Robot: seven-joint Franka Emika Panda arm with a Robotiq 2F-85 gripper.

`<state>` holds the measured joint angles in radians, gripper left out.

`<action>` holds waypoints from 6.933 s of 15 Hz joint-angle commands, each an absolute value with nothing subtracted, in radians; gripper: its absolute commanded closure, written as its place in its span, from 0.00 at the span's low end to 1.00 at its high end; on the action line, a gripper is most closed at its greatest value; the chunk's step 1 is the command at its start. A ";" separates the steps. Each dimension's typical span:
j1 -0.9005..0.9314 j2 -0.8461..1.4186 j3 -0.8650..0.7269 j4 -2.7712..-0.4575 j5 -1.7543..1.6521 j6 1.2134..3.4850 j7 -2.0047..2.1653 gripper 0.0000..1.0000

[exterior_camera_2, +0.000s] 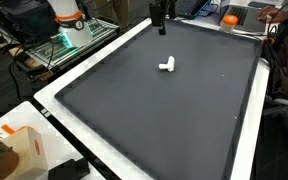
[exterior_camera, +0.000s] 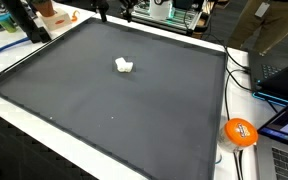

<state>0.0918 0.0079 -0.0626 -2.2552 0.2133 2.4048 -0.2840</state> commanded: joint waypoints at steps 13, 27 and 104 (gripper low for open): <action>0.132 0.129 0.004 -2.247 -0.405 2.397 0.367 0.00; 0.264 0.266 0.059 -2.216 -0.537 2.413 0.730 0.00; 0.180 -0.075 -0.039 -2.599 -1.374 2.888 1.435 0.00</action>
